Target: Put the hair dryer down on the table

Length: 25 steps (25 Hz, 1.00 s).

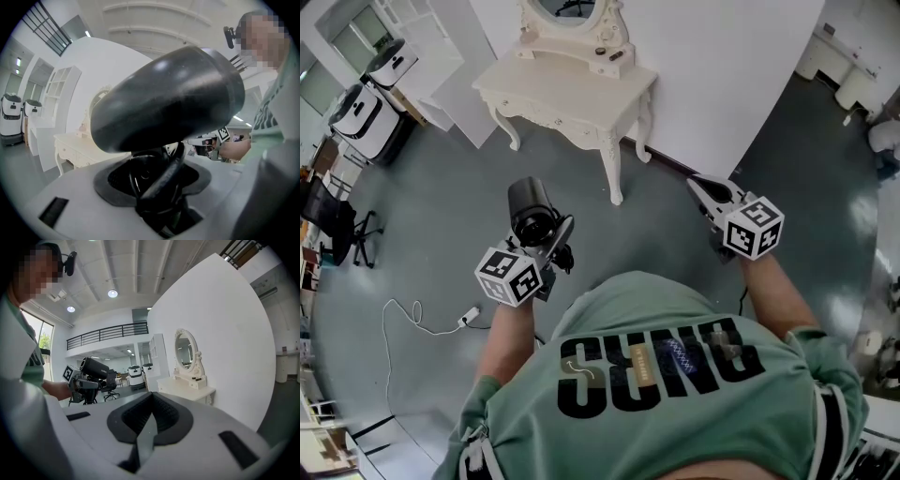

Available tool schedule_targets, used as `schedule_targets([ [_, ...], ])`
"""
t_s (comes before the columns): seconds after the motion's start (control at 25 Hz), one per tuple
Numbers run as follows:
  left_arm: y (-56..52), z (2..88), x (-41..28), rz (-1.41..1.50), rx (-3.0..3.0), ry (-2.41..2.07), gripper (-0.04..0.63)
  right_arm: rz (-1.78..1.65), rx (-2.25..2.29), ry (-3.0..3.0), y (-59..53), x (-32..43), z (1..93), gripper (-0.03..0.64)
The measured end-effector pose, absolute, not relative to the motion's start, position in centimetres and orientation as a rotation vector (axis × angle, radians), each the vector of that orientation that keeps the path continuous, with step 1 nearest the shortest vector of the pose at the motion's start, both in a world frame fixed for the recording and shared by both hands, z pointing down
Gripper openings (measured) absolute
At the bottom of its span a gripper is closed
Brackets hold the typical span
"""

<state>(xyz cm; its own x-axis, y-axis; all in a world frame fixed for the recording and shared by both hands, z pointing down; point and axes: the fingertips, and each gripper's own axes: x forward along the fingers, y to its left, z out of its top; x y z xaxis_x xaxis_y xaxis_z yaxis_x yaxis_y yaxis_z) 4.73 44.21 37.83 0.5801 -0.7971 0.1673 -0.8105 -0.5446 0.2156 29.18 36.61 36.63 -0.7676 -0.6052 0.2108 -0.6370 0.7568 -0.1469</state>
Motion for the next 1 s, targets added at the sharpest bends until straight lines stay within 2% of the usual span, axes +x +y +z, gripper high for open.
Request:
schedule_targets([
  [0.4, 34.0, 40.4, 1.1, 0.065, 2.562, -1.246, 0.238, 0.341, 1.02, -2.776, 27.5, 24.7, 38.8, -0.006],
  [1.0, 5.9, 37.9, -14.8, 0.109, 2.715, -1.088, 0.238, 0.301, 1.131, -2.781, 2.3, 7.3, 35.4, -0.006],
])
